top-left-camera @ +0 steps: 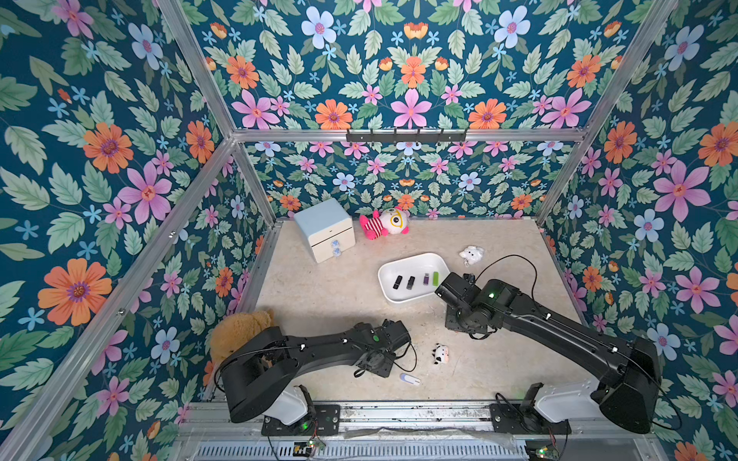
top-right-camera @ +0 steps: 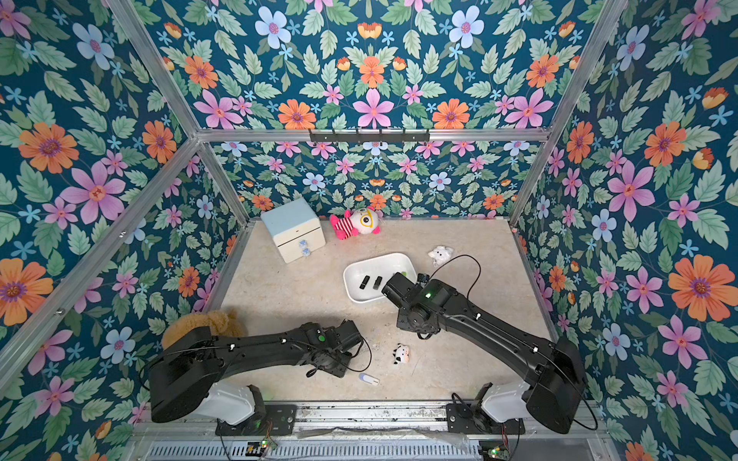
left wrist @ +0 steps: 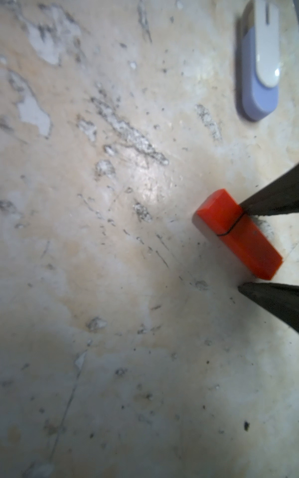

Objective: Put the usb flash drive into the storage box
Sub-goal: Pick up the USB flash from the center of the board.

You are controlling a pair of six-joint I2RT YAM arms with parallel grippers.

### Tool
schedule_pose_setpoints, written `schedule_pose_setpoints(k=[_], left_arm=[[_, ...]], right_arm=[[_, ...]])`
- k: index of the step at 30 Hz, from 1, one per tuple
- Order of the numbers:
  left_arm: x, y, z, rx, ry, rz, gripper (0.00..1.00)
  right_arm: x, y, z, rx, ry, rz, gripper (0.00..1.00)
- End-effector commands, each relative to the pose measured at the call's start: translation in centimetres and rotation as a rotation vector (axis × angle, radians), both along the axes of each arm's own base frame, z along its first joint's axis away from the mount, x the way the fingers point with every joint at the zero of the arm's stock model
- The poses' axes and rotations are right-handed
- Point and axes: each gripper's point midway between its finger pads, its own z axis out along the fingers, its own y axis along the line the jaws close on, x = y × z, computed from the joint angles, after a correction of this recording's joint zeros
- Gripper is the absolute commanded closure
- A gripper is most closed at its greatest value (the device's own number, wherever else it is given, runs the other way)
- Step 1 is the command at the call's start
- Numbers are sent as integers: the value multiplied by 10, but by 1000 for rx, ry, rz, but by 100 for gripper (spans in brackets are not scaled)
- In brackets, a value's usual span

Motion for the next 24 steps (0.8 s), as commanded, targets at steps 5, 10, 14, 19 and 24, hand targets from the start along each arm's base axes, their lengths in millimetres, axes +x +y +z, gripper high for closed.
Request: schedule_pose_setpoints(k=[5,10,14,19,24], left_arm=[[-4,0,-9,6,31,3,64],[-2,4,-9,21,18,11,73],[-2,6,-9,21,19,17,77],[-5,7,-15,29,35,17,79],[-4,6,-15,28,34,18,91]], right_arm=[[1,-4,0,-17,0,1,100],[2,-4,-1,-16,2,0,100],[3,-5,-1,-16,3,-2,100],[3,-5,-2,-16,6,2,100],[4,-7,-2,-16,5,-1,100]])
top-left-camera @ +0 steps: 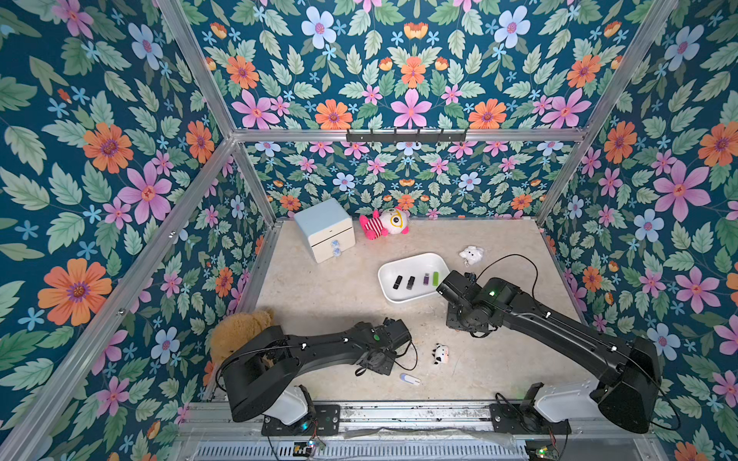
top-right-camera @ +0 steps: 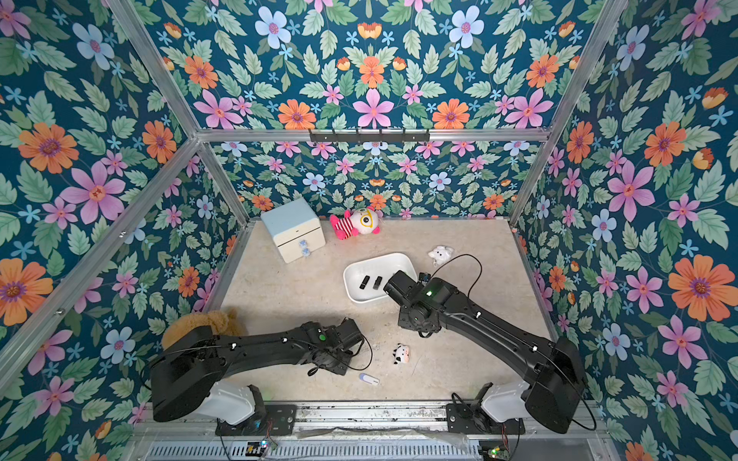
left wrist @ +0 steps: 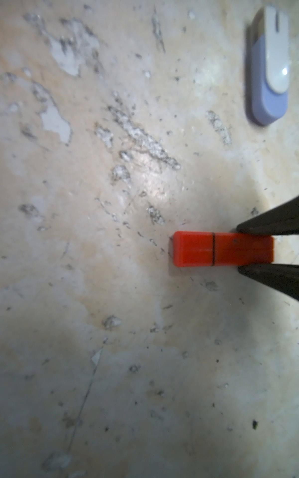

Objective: Put the usb flash drive into the storage box
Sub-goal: Pick up the USB flash from the center of the board, then place the USB flash in the storage box.

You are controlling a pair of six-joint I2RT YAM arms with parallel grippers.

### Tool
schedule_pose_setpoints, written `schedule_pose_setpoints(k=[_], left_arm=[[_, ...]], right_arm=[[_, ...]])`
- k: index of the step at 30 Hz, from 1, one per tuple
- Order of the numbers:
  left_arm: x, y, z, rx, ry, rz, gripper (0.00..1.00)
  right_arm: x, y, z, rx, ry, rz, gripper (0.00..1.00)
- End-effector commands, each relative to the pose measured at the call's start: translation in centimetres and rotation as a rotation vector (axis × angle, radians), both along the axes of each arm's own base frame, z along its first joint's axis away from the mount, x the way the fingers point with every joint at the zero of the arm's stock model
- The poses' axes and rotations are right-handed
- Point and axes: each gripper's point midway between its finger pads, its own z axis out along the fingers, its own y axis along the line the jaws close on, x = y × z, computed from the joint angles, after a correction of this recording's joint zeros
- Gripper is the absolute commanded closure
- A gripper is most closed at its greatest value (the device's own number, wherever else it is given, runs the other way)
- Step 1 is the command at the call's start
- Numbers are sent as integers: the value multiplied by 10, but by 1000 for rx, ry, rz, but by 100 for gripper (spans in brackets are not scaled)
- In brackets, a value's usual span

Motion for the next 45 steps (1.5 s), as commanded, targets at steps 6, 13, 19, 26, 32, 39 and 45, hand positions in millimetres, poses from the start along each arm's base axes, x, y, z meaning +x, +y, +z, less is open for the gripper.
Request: schedule_pose_setpoints(k=[6,13,19,26,32,39,45], left_arm=[[0,4,-5,31,16,17,100],[10,-2,9,23,-24,27,100],[27,-7,44,6,-101,38,100],[50,-5,91,-19,-184,70,100],[74,14,124,-13,-220,121,100],[106,31,143,-29,-236,165,100],[124,39,139,-17,-217,177,100]], right_arm=[[9,3,4,48,5,12,100],[32,5,18,63,-13,28,100],[48,11,21,61,-17,44,100],[73,20,23,64,-20,63,100],[109,33,11,62,13,93,100],[153,61,-9,43,47,153,100],[184,80,-38,33,87,178,100]])
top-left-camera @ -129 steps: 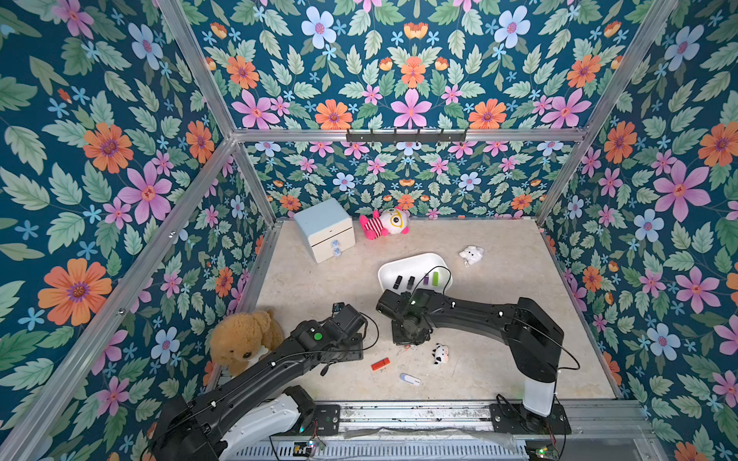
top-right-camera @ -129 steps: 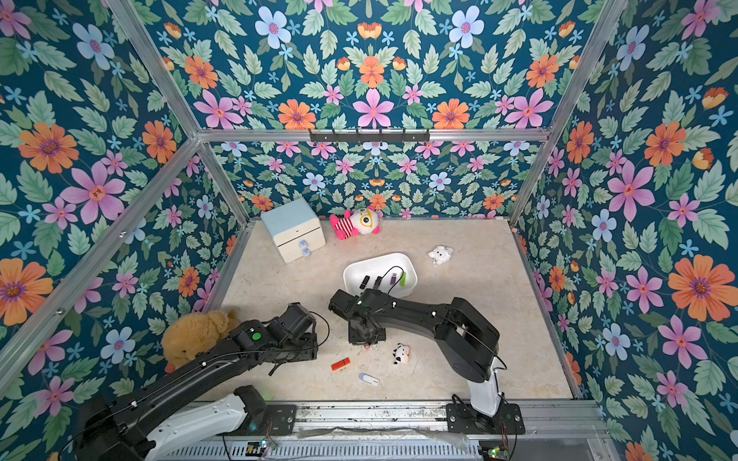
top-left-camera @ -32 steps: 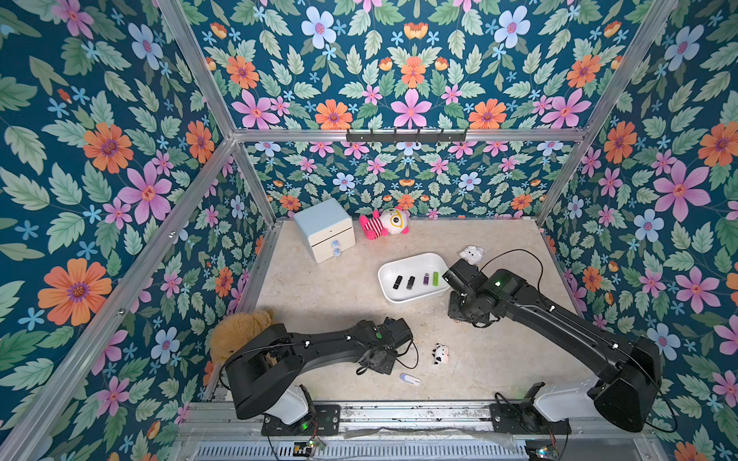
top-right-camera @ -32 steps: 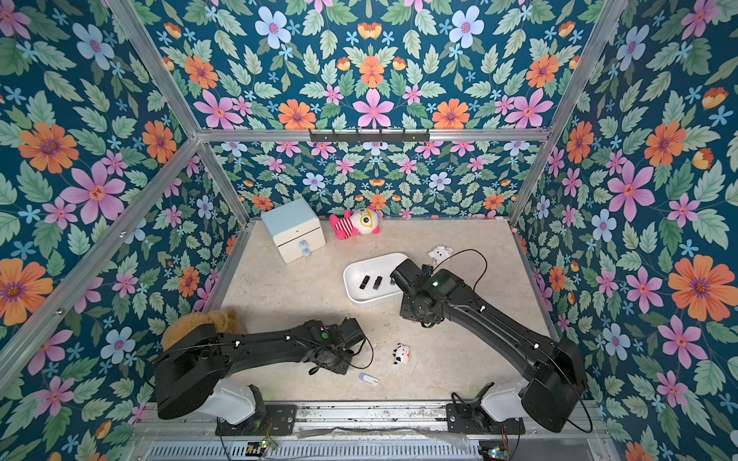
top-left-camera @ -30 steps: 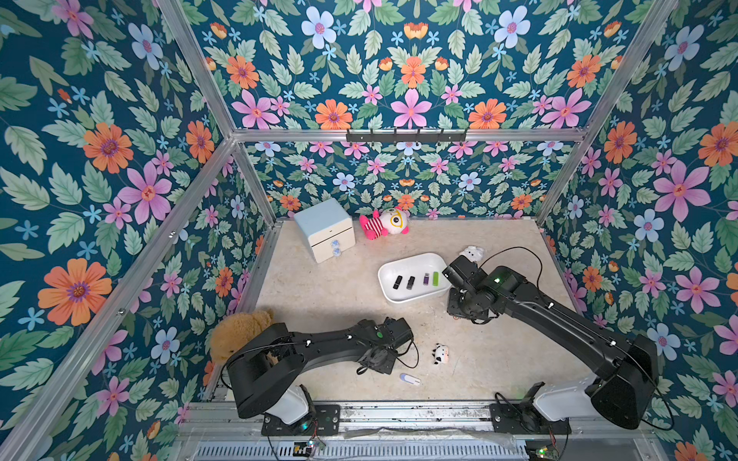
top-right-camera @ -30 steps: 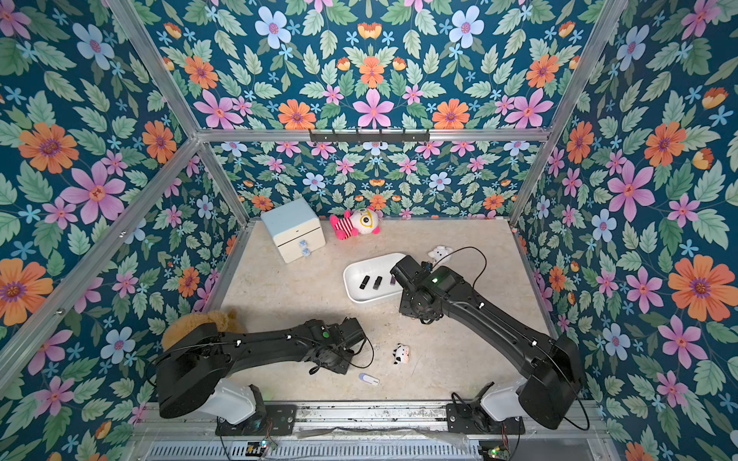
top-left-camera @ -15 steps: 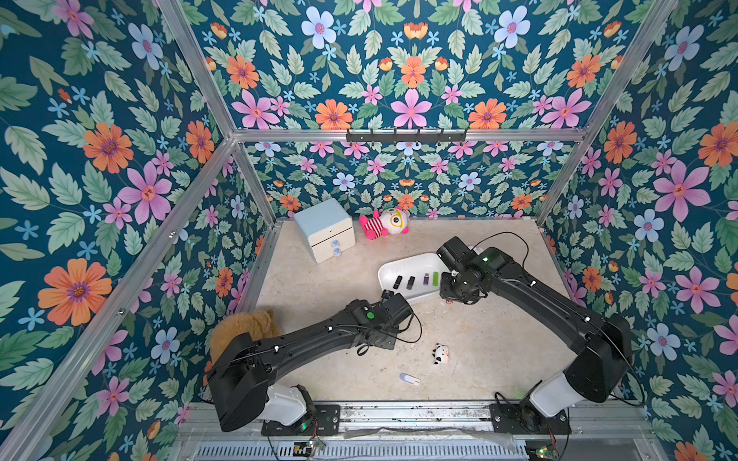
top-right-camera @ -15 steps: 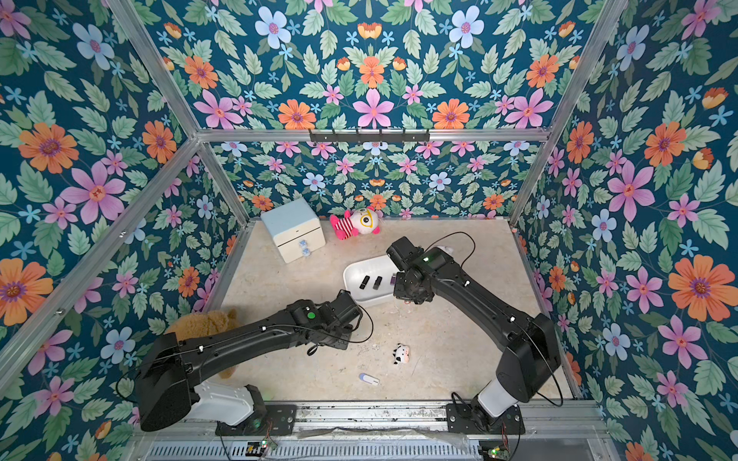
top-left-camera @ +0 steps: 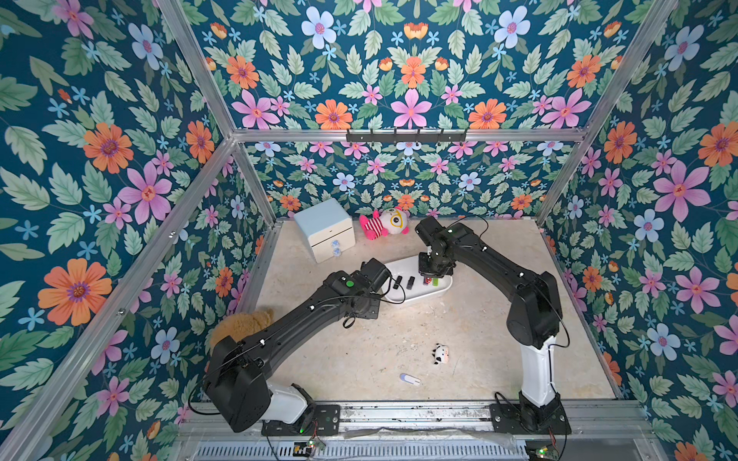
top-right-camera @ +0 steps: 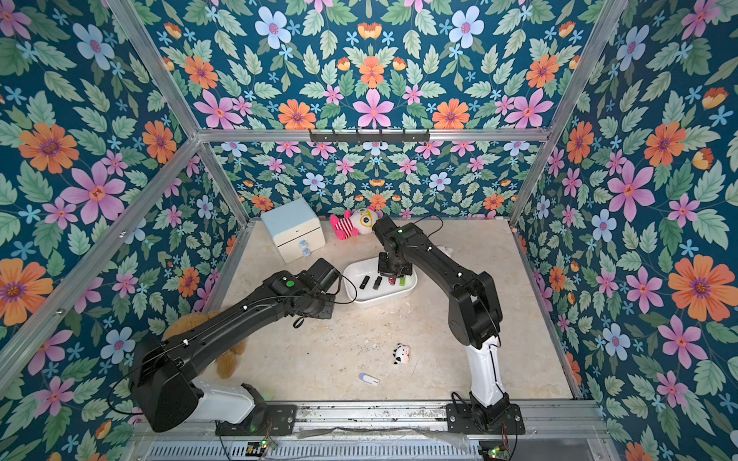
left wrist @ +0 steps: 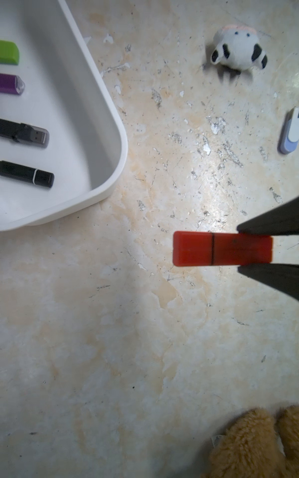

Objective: Put the usb flash drive into the storage box
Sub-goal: Place the USB flash in the storage box.

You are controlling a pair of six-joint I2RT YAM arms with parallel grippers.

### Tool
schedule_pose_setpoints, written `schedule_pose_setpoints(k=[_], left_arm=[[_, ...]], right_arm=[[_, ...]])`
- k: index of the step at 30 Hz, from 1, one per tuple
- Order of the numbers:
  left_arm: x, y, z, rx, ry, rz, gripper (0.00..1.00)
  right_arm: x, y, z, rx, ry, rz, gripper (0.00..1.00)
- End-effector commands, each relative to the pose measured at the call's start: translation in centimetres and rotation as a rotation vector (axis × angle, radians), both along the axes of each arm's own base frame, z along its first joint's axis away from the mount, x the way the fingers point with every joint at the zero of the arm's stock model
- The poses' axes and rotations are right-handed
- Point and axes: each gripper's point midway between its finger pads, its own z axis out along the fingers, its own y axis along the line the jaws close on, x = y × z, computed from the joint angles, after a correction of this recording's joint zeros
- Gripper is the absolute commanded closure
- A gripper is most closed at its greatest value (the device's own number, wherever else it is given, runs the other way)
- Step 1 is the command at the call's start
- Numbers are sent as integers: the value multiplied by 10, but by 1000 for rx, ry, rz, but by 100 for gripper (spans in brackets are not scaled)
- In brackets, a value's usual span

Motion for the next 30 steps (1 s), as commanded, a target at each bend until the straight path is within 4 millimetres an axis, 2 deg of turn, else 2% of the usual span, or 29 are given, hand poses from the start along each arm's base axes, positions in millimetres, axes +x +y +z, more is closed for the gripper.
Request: schedule_pose_setpoints(k=[1,8,15,23,30], left_arm=[[4,4,-3,17,20,-30,100],[11,9,-15,12,52,-34,100],[13,13,-25,9,70,-29,100],[13,14,-31,5,82,-26,100],[13,15,-31,0,78,-22,100]], right_arm=[[5,5,-14,-14,40,36,100],[29,13,-45,-36,78,48,100],[36,10,-67,-51,110,37,100],[40,8,-83,-57,125,38,100],[42,9,-88,-59,130,39,100]])
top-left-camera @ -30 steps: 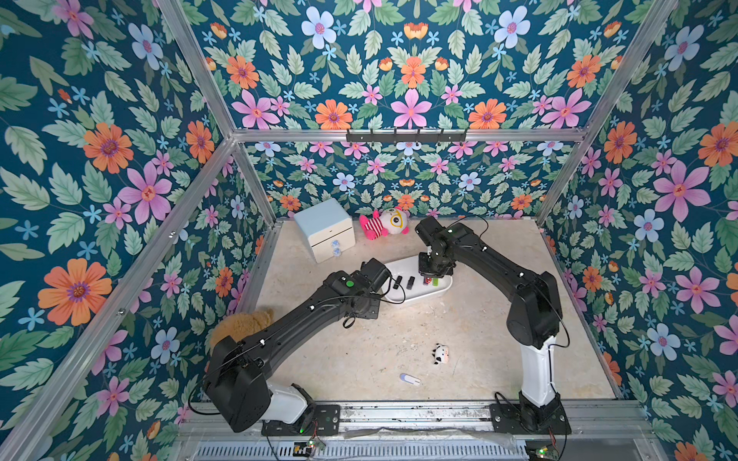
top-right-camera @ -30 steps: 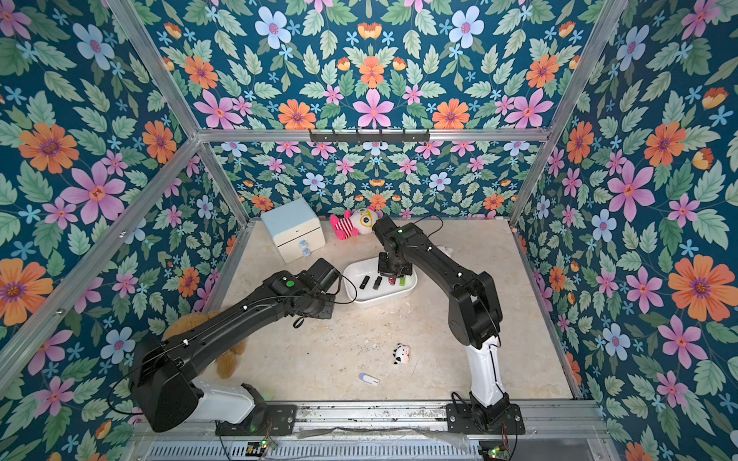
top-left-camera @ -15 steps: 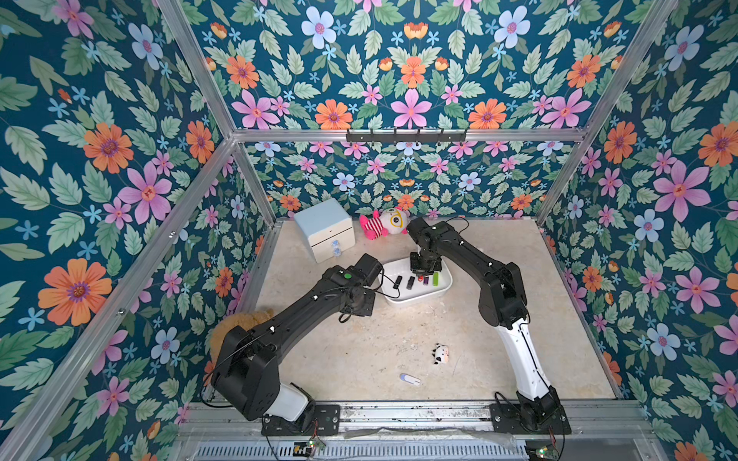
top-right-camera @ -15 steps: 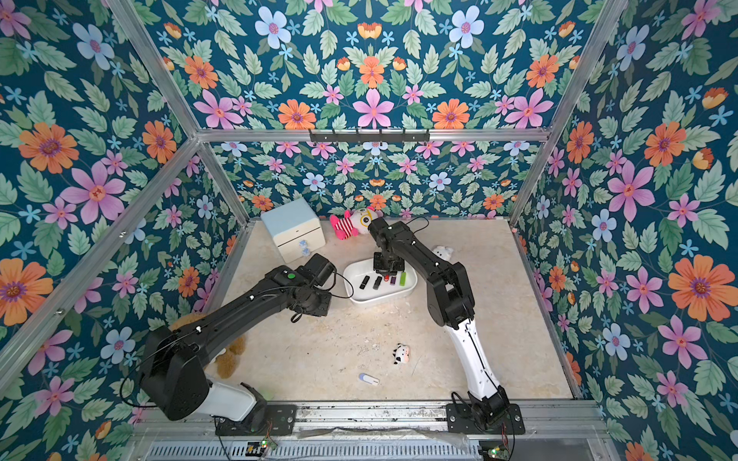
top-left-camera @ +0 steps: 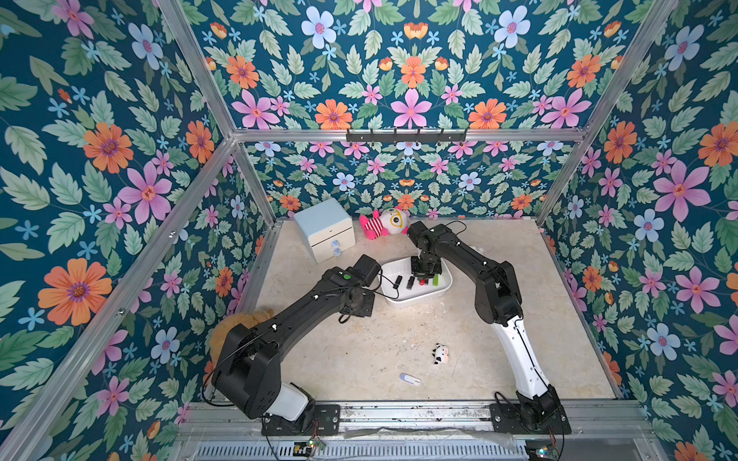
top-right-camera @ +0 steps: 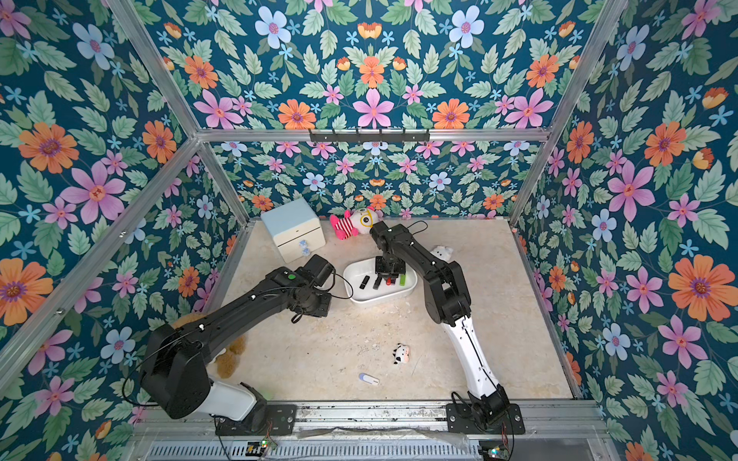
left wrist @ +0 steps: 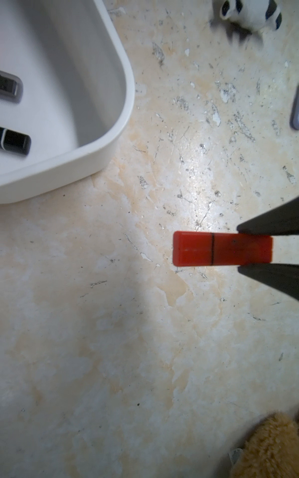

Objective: Put the usb flash drive into the storage box
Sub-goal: Place the USB flash in the storage box.

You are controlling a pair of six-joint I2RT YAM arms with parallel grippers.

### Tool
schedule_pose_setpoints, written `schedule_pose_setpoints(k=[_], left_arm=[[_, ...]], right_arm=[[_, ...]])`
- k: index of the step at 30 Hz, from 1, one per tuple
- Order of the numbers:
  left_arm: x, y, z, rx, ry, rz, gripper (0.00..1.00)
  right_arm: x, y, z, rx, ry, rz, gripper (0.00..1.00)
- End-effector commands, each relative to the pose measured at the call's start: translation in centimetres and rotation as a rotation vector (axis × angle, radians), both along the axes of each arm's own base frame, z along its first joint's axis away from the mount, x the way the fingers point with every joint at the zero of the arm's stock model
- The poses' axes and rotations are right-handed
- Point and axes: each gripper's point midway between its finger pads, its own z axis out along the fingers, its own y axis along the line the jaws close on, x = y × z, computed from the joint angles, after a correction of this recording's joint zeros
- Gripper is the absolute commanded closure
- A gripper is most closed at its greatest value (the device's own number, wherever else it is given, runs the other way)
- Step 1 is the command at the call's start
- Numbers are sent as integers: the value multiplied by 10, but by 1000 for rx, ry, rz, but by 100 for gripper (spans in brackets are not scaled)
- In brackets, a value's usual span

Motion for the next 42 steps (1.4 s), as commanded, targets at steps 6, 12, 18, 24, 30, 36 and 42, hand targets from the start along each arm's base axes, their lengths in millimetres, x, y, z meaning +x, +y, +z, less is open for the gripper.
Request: schedule_pose_setpoints(k=[6,12,18,24,30,36,42], left_arm=[[-2,2,-2,2,4,-8,100],[-2,2,-5,3,9,-9,100],[0,1,-4,4,4,-11,100],[15,-4,10,14,-23,-38,100],[36,-19,32,-9,-70,-66,100],[53,-32,37,-10,-85,-89,100],[71,-52,29,-14,-82,-128,100]], right_arm=[[-1,2,-6,5,15,6,100],[-1,2,-8,0,24,7,100],[-2,0,-9,-6,27,8,69],[-1,2,-1,4,11,8,61],[1,2,22,20,-30,0,61],[1,2,70,68,-124,-13,60],[-6,-28,104,-4,-190,-70,59]])
